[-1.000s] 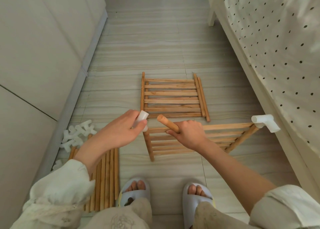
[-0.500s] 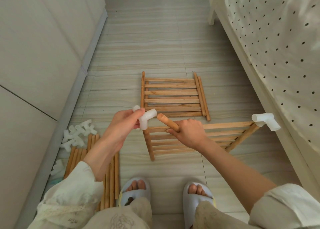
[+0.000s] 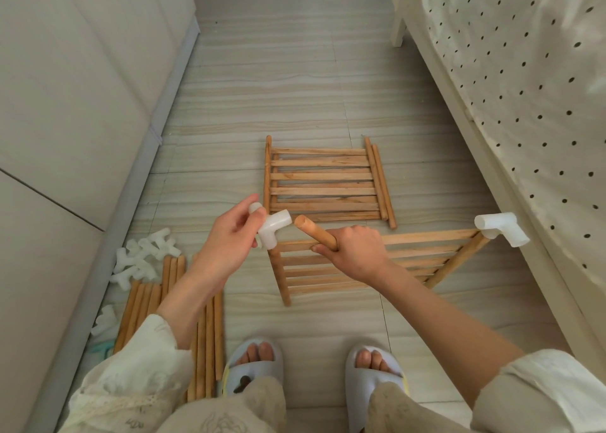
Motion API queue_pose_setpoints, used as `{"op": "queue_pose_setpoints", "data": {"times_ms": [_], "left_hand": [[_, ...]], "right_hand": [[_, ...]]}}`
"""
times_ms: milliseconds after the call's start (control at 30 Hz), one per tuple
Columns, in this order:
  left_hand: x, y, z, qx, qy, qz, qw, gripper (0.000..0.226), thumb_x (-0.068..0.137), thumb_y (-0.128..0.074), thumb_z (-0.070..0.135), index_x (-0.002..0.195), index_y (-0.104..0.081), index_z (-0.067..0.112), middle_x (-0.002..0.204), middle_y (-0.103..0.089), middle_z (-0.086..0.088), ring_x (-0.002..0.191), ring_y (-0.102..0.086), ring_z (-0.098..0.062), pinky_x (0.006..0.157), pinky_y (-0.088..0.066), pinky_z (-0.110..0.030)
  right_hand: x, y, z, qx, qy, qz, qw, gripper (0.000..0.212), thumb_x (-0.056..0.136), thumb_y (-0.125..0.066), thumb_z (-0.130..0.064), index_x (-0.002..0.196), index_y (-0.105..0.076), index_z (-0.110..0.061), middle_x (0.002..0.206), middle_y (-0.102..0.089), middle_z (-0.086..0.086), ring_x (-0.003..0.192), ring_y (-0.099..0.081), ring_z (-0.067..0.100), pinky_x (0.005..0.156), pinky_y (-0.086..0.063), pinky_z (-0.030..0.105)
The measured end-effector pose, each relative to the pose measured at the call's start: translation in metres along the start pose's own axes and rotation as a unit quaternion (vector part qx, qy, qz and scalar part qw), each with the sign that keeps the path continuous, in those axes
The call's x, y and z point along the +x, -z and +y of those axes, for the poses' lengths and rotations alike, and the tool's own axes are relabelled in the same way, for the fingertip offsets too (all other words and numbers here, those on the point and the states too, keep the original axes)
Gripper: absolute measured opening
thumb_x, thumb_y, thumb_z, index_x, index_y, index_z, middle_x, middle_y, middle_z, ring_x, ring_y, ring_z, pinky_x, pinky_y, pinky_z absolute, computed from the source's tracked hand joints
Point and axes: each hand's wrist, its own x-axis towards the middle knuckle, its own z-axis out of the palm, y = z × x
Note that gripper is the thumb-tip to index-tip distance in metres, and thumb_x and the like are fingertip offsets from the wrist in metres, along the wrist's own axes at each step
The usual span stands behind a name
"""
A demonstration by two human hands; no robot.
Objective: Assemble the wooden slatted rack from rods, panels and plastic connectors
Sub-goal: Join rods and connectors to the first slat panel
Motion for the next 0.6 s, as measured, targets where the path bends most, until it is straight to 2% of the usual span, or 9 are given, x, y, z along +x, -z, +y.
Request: {"op": "queue_pose_setpoints", "data": {"times_ms": [67,167,300,333,400,467,567,600], "left_hand": [[0.0010,0.0004,0.0003,0.020,-0.009,-0.002,1.000,0.046,0.100,-0.042,0.026,0.145,-0.034,0.018,0.090,-0.055,0.001,0.071,-0.048,-0.010,0.065,-0.042,-0.007],[0.0007,0.0027,0.0000,0.049,-0.014,-0.007,0.999,0.051,0.101,-0.038,0.028,0.149,-0.025,0.019,0.094,-0.055,-0.004,0.072,-0.050,-0.010,0.072,-0.041,-0.010],[-0.0004,-0.0008,0.0018,0.076,-0.025,-0.031,0.996,0.050,0.102,-0.034,0.027,0.149,-0.020,0.020,0.096,-0.054,0.008,0.077,-0.049,-0.010,0.070,-0.041,-0.005],[0.0008,-0.0016,0.0020,0.093,-0.034,-0.037,0.994,0.050,0.102,-0.032,0.027,0.149,-0.018,0.021,0.105,-0.056,0.007,0.085,-0.052,-0.012,0.077,-0.041,-0.005],[0.0036,-0.0024,0.0018,0.128,-0.050,-0.059,0.989,0.051,0.102,-0.029,0.027,0.150,-0.012,0.022,0.134,-0.049,-0.007,0.116,-0.050,-0.023,0.104,-0.037,-0.025],[0.0039,-0.0032,0.0024,0.153,-0.059,-0.082,0.983,0.052,0.103,-0.027,0.027,0.150,-0.009,0.023,0.143,-0.040,-0.010,0.129,-0.040,-0.026,0.111,-0.031,-0.038],[0.0023,-0.0030,0.0028,0.160,-0.079,-0.096,0.979,0.052,0.103,-0.027,0.026,0.150,-0.007,0.024,0.140,-0.028,0.014,0.128,-0.032,-0.005,0.113,-0.029,-0.037],[0.0022,-0.0020,0.0018,0.160,-0.082,-0.102,0.978,0.051,0.103,-0.027,0.026,0.150,-0.008,0.025,0.139,-0.024,0.017,0.129,-0.029,-0.002,0.113,-0.028,-0.037]], "right_hand": [[0.0003,0.0001,0.0001,0.002,-0.002,-0.002,1.000,0.041,0.094,-0.043,-0.053,0.061,-0.034,-0.031,0.070,-0.052,-0.007,0.069,-0.047,0.015,0.062,-0.031,0.028],[0.0005,0.0006,-0.0002,0.003,-0.004,-0.008,1.000,0.042,0.094,-0.042,-0.053,0.059,-0.030,-0.033,0.070,-0.052,-0.007,0.069,-0.047,0.015,0.062,-0.031,0.028],[-0.0002,0.0015,-0.0009,0.006,-0.003,-0.006,1.000,0.039,0.094,-0.043,-0.052,0.064,-0.037,-0.028,0.072,-0.053,-0.007,0.073,-0.052,0.018,0.063,-0.030,0.028],[-0.0005,0.0017,-0.0009,0.009,-0.001,-0.004,1.000,0.035,0.094,-0.043,-0.052,0.069,-0.041,-0.029,0.073,-0.054,-0.006,0.076,-0.055,0.019,0.063,-0.030,0.028],[-0.0010,0.0025,-0.0014,0.012,0.002,-0.001,1.000,0.029,0.094,-0.043,-0.052,0.076,-0.047,-0.029,0.073,-0.054,-0.006,0.080,-0.059,0.020,0.063,-0.030,0.028],[-0.0015,0.0025,-0.0018,0.013,0.002,0.002,1.000,0.028,0.094,-0.044,-0.052,0.079,-0.052,-0.030,0.073,-0.054,-0.005,0.082,-0.060,0.020,0.063,-0.030,0.028],[-0.0016,0.0017,-0.0014,0.012,0.003,0.006,1.000,0.030,0.094,-0.044,-0.052,0.075,-0.047,-0.029,0.077,-0.063,-0.002,0.083,-0.061,0.021,0.063,-0.031,0.029],[-0.0015,0.0014,-0.0013,0.011,0.005,0.007,1.000,0.029,0.094,-0.044,-0.052,0.076,-0.048,-0.029,0.080,-0.065,-0.001,0.083,-0.061,0.022,0.063,-0.031,0.029]]}}
